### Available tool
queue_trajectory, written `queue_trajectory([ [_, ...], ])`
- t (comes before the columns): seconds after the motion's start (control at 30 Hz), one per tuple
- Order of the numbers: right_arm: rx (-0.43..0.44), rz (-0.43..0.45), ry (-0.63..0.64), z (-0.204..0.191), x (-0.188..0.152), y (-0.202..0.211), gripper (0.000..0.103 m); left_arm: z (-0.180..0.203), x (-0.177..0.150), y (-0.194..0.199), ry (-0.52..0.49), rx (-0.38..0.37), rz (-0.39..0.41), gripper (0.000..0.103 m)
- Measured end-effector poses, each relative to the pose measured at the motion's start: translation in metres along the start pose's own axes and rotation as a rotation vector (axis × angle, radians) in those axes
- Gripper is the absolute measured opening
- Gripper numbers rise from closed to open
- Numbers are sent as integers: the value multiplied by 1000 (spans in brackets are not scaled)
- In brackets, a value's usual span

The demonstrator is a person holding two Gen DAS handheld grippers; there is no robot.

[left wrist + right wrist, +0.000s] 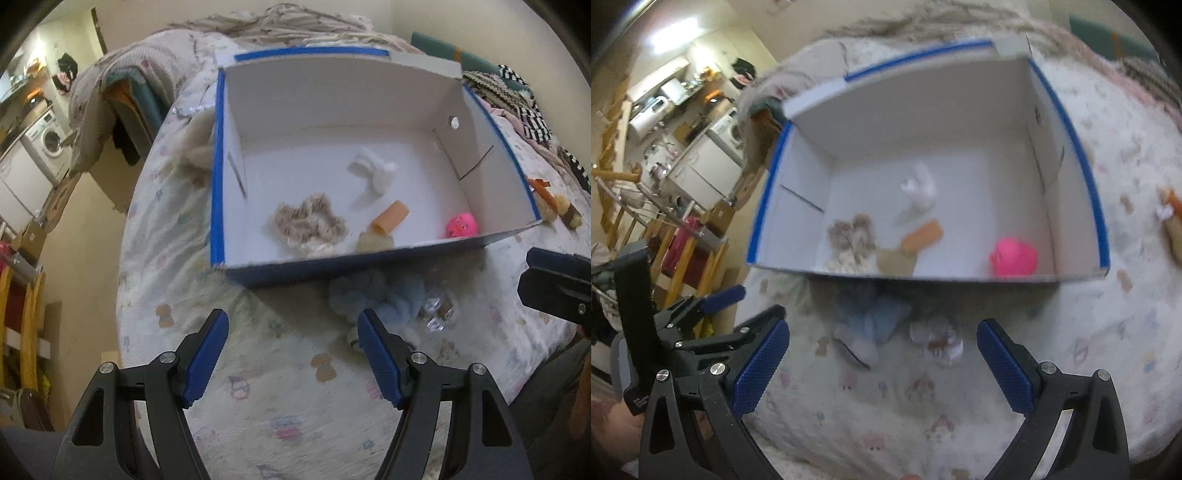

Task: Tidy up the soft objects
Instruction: 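Move both tools toward the plastic bag, white sock and blue scrunchie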

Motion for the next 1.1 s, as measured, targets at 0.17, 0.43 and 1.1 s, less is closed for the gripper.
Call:
queue_trajectory([
  [0.17,-105,-69,-45,21,-12,-17,103,-9,-12,-9,61,6,-57,70],
  [0.43,-197,-108,-83,40,-19,-32,103,-9,-13,-16,89,9,-77,70],
  [1.1,-224,-91,-192,60,-12,-37,103,12,-22,-44,178,-50,-197,70],
])
Point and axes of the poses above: each gripper's, at about its wrist camera, not at the fingertips, and y roughly against the way its jaws point, z to its right, x to its top, the point moved 7 cm from there along -y, roughly the way its jaws point, and after that the axes turned 14 degrees about z, right-handed, at the moved point
